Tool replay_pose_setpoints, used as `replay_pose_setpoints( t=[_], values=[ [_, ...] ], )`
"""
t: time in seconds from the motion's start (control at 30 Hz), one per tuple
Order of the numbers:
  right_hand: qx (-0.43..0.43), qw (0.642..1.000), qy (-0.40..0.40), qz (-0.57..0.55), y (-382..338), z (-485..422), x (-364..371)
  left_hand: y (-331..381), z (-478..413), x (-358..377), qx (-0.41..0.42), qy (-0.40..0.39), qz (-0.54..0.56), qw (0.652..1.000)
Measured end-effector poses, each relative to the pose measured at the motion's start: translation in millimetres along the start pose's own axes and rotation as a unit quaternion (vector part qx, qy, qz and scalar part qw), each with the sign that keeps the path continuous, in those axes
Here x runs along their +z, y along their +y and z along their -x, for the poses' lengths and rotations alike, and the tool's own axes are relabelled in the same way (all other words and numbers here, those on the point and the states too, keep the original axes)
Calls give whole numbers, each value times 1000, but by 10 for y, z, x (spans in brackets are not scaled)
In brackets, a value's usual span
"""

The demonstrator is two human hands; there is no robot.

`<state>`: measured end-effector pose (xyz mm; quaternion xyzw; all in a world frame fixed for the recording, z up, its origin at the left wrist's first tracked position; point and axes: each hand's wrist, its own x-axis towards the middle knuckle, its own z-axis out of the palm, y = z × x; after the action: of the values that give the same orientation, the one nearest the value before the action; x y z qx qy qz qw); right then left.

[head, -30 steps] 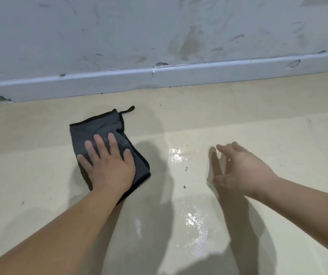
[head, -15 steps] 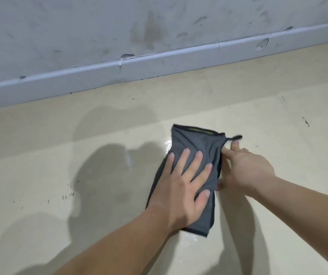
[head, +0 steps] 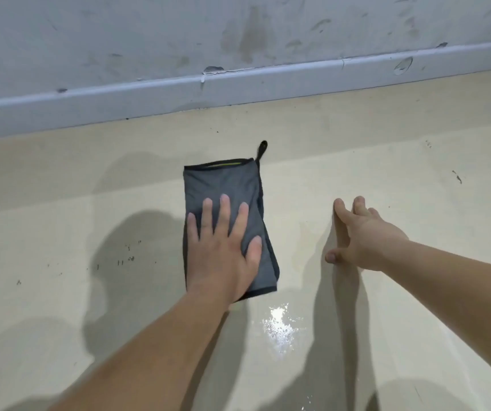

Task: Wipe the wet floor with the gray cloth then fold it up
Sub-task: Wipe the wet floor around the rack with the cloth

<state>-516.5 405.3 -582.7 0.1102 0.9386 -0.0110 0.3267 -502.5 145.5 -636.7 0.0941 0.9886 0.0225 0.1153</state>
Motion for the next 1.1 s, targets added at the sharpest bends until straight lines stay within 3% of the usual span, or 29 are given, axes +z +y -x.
replay_pose_setpoints(
  t=[0.17,0.33,0.43,0.53,0.63,0.7,0.77,0.87,1.1],
  values=[
    [11,1000,7,-15,-40,41,-4,-22,683,180,124,14,39,991],
    [-19,989,100,108,-465,238,39,-328,758,298,189,75,112,973],
    [-98,985,128,67,-920,414,135,-787,790,243,119,43,71,989],
    [-158,982,102,-29,-1411,640,274,-1417,891,188,-54,3,30,998],
    [-215,970,104,-31,-1665,785,438,-1638,1123,196,-214,19,58,975],
    [-239,965,109,-9,-1670,853,486,-1456,1300,251,-274,28,74,959],
    [-256,960,115,18,-1604,899,476,-1164,1511,311,-284,36,85,954],
    [-269,953,129,52,-1433,914,418,-783,1781,441,-230,35,85,969],
    [-293,946,50,125,-1051,897,200,-585,1811,508,-203,22,71,976]
  ],
)
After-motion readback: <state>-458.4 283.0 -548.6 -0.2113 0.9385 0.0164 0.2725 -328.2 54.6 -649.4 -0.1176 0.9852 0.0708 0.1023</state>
